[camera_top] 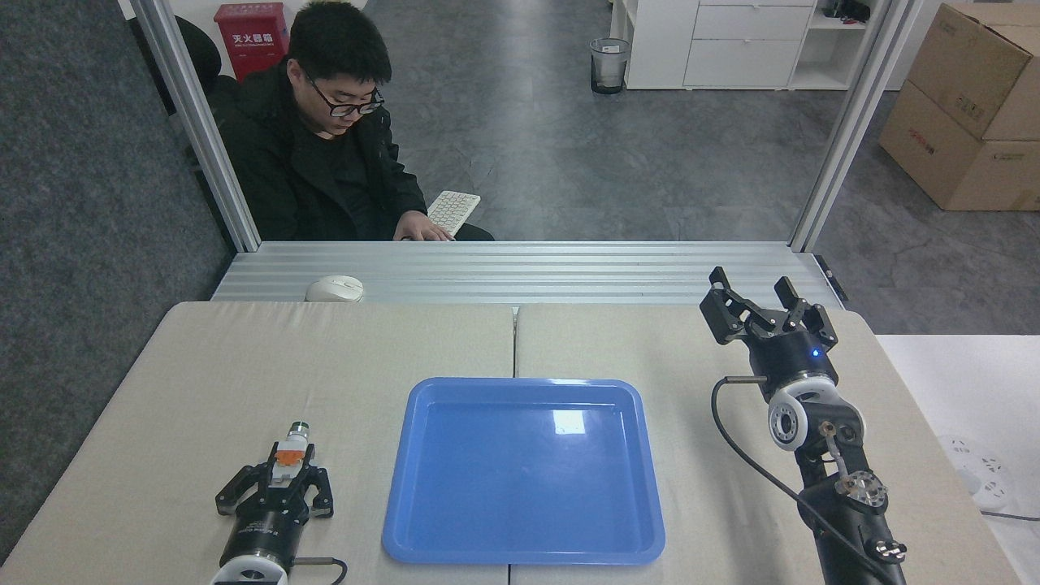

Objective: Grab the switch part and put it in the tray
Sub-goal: 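Lift the switch part with the left gripper and carry it over the blue tray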

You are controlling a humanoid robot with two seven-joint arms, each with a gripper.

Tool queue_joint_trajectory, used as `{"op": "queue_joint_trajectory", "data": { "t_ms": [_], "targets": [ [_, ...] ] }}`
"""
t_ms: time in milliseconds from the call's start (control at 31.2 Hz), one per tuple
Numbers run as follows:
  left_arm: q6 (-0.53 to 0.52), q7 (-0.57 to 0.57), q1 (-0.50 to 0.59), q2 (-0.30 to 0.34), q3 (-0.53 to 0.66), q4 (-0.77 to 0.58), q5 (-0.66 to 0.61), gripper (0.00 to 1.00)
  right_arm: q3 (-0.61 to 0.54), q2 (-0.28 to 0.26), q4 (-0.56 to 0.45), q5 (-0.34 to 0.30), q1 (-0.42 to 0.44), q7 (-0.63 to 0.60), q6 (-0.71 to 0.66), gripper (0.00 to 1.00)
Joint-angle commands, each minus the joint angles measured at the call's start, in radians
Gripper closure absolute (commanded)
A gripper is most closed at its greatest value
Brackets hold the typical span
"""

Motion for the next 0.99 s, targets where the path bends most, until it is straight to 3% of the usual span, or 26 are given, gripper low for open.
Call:
{"op": "queue_joint_trajectory", "data": {
  "t_ms": [0,160,352,480,640,768,864,960],
  "targets": [
    [-0.004,-0.001,-0.006,0.014,-0.032,0.037,0.0,1.0,0.0,0.001,0.0,0.0,0.0,0.0,0.0,0.0],
    [-0.032,0.002,-0.008,0.014,-0.032,-0.069,0.008,1.0,0.0,0.001,0.0,0.0,0.0,0.0,0.0,0.0],
    [-0.158,-0.001,-0.005,-0.005,-0.027,-0.392,0.02,1.0,0.0,0.001,0.0,0.0,0.0,0.0,0.0,0.0],
    [-0.201,-0.015,-0.057,-0.067,-0.069,-0.494,0.021,1.0,0.0,0.003,0.0,0.0,0.0,0.0,0.0,0.0],
    [-0.247,-0.066,-0.1,-0.129,-0.19,-0.453,0.002,1.0,0.0,0.001,0.0,0.0,0.0,0.0,0.0,0.0],
    [-0.239,-0.072,-0.114,-0.132,-0.332,-0.271,-0.069,1.0,0.0,0.003,0.0,0.0,0.0,0.0,0.0,0.0],
    [-0.235,-0.074,-0.111,-0.135,-0.36,-0.122,-0.173,1.0,0.0,0.004,0.0,0.0,0.0,0.0,0.0,0.0],
    [-0.236,-0.074,-0.075,-0.137,-0.36,-0.1,-0.192,0.98,0.0,0.003,0.0,0.0,0.0,0.0,0.0,0.0]
  ]
}}
